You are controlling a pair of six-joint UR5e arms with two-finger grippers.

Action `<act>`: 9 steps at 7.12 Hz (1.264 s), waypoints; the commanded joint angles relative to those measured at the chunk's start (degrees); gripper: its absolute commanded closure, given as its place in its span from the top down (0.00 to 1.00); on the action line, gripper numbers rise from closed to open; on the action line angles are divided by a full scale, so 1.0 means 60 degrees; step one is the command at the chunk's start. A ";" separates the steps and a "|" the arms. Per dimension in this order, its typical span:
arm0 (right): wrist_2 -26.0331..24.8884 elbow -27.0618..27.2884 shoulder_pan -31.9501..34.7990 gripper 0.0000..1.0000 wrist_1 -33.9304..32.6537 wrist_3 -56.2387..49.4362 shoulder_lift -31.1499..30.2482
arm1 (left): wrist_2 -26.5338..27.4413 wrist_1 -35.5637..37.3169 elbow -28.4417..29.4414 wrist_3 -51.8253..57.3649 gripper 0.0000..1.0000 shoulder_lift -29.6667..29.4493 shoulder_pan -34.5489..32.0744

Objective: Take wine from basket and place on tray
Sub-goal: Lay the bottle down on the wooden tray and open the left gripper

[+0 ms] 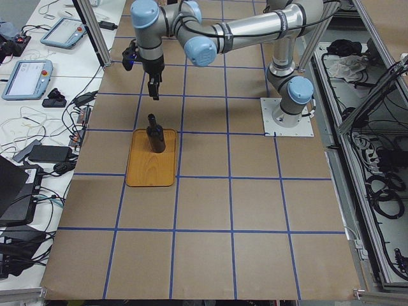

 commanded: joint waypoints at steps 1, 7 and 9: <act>0.0042 0.0000 0.0000 1.00 -0.0012 0.0018 -0.0001 | -0.0032 -0.0302 -0.0432 -0.2071 1.00 0.1020 -0.2105; -0.0030 0.0000 0.0000 1.00 -0.0012 -0.0011 -0.0001 | -0.0048 -0.0273 -0.1652 -0.2877 1.00 0.2122 -0.3860; -0.0030 0.0000 -0.0015 1.00 -0.0026 0.0062 -0.0001 | -0.0061 -0.0287 -0.1856 -0.2877 1.00 0.2210 -0.3860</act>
